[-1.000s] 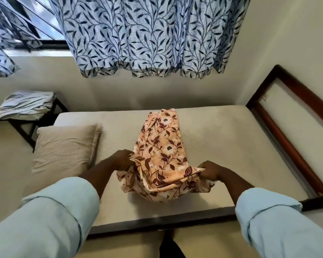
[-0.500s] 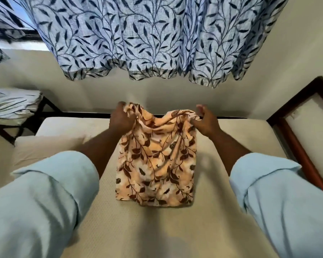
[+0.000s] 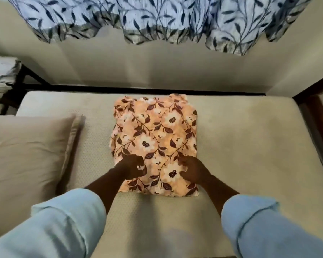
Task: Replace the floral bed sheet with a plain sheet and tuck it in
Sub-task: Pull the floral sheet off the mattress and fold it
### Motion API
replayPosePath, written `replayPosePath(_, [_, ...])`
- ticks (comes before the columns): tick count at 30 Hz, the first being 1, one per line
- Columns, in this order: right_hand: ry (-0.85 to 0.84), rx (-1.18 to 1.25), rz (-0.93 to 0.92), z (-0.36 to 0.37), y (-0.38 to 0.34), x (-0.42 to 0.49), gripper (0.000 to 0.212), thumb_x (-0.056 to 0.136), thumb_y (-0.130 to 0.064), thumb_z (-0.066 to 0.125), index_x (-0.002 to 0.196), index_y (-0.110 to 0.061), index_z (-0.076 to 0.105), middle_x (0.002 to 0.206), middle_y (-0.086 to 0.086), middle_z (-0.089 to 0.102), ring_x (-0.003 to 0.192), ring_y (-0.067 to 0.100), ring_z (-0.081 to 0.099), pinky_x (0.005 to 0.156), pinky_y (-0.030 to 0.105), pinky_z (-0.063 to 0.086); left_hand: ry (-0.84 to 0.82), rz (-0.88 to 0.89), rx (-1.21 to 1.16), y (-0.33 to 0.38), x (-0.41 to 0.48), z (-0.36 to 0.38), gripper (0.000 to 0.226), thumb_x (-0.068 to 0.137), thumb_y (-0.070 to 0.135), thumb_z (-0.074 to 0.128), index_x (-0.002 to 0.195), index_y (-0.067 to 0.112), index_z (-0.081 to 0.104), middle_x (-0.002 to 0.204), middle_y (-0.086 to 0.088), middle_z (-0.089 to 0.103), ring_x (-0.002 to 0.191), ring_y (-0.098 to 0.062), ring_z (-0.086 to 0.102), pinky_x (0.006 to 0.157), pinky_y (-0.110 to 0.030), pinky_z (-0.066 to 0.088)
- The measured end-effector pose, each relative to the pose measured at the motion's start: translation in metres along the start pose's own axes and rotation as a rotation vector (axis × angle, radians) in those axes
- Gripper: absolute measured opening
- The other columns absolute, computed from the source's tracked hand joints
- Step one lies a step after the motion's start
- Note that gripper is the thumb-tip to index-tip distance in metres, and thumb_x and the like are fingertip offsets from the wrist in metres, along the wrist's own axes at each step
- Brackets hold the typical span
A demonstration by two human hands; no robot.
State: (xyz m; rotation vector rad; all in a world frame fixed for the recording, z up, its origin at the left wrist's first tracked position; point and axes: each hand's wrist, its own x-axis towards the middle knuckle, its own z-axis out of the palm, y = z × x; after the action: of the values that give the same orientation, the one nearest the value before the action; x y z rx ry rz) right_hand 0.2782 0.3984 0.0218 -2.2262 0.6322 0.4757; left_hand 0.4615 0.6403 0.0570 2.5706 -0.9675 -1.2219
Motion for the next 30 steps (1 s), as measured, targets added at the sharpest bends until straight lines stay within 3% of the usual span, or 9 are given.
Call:
replayPosePath(2, [-0.023, -0.053, -0.035, 0.031, 0.017, 0.004, 0.052, 0.074, -0.029, 0.084, 0.121, -0.012, 0.068, 0.128, 0.007, 0.066, 0.120, 0.024, 0.060, 0.102, 0.030, 0.047, -0.052, -0.002, 0.051, -0.007, 0.010, 0.030, 0.047, 0.085, 0.039, 0.076, 0.126, 0.021, 0.063, 0.133, -0.001, 0.056, 0.125, -0.021, 0.051, 0.103, -0.031, 0.044])
replayPosePath(4, [-0.032, -0.110, -0.062, 0.066, 0.039, 0.010, 0.069, 0.071, -0.036, 0.084, 0.131, -0.010, 0.064, 0.135, 0.011, 0.063, 0.128, 0.030, 0.056, 0.108, 0.042, 0.047, -0.064, -0.026, 0.107, -0.018, 0.023, 0.063, 0.064, 0.082, 0.038, 0.077, 0.140, 0.025, 0.053, 0.142, -0.002, 0.049, 0.132, -0.023, 0.045, 0.106, -0.036, 0.043])
replayPosePath(8, [-0.055, -0.331, -0.100, 0.127, 0.070, 0.012, 0.088, 0.069, -0.049, 0.082, 0.146, -0.021, 0.050, 0.150, 0.004, 0.050, 0.138, 0.025, 0.046, 0.110, 0.040, 0.039, -0.043, -0.047, 0.193, -0.045, 0.035, 0.124, 0.100, 0.078, 0.033, 0.077, 0.159, 0.029, 0.017, 0.147, -0.006, 0.037, 0.135, -0.028, 0.037, 0.107, -0.044, 0.042])
replayPosePath(11, [-0.078, -0.471, -0.087, 0.162, 0.091, 0.008, 0.105, 0.058, -0.049, 0.087, 0.149, -0.022, 0.045, 0.153, 0.006, 0.047, 0.138, 0.031, 0.046, 0.105, 0.054, 0.044, 0.017, -0.032, 0.283, -0.064, 0.038, 0.157, 0.103, 0.075, 0.029, 0.081, 0.157, 0.026, 0.019, 0.150, -0.005, 0.031, 0.137, -0.027, 0.034, 0.103, -0.048, 0.044])
replayPosePath(16, [0.025, -0.566, -0.056, 0.178, 0.103, 0.016, 0.078, 0.069, -0.032, 0.083, 0.141, -0.029, 0.053, 0.141, -0.003, 0.056, 0.126, 0.027, 0.054, 0.098, 0.052, 0.044, 0.177, -0.008, 0.372, -0.088, 0.060, 0.188, 0.094, 0.069, 0.038, 0.083, 0.150, 0.029, 0.035, 0.143, -0.003, 0.041, 0.130, -0.027, 0.040, 0.097, -0.050, 0.041])
replayPosePath(21, [0.112, -0.651, -0.122, 0.166, 0.096, 0.034, 0.040, 0.071, -0.023, 0.079, 0.110, -0.025, 0.067, 0.098, -0.002, 0.068, 0.089, 0.027, 0.066, 0.077, 0.044, 0.045, 0.300, 0.077, 0.306, -0.084, 0.078, 0.184, 0.032, 0.084, 0.023, 0.068, 0.114, 0.029, 0.066, 0.119, 0.001, 0.059, 0.114, -0.026, 0.052, 0.086, -0.043, 0.042])
replayPosePath(24, [0.084, -0.675, -0.127, 0.163, 0.093, 0.033, 0.027, 0.079, -0.020, 0.071, 0.107, -0.022, 0.070, 0.085, 0.001, 0.067, 0.075, 0.029, 0.064, 0.073, 0.044, 0.045, 0.238, 0.101, 0.207, -0.086, 0.073, 0.176, 0.024, 0.086, 0.017, 0.063, 0.107, 0.027, 0.069, 0.110, 0.002, 0.065, 0.106, -0.026, 0.059, 0.081, -0.039, 0.049])
replayPosePath(27, [-0.014, -0.546, -0.032, 0.150, 0.076, 0.025, 0.025, 0.089, -0.013, 0.059, 0.109, -0.022, 0.072, 0.095, 0.005, 0.069, 0.087, 0.032, 0.066, 0.075, 0.041, 0.049, 0.131, 0.102, 0.126, -0.088, 0.061, 0.165, 0.031, 0.085, 0.014, 0.057, 0.110, 0.024, 0.071, 0.106, 0.000, 0.066, 0.103, -0.026, 0.061, 0.083, -0.040, 0.053])
replayPosePath(30, [-0.198, -0.539, 0.002, 0.145, 0.063, 0.005, 0.034, 0.098, -0.026, 0.052, 0.129, -0.030, 0.065, 0.123, 0.003, 0.068, 0.116, 0.028, 0.063, 0.096, 0.040, 0.047, -0.027, 0.020, 0.109, -0.085, 0.041, 0.161, 0.034, 0.093, 0.019, 0.055, 0.123, 0.028, 0.069, 0.116, -0.002, 0.066, 0.108, -0.021, 0.062, 0.093, -0.036, 0.052])
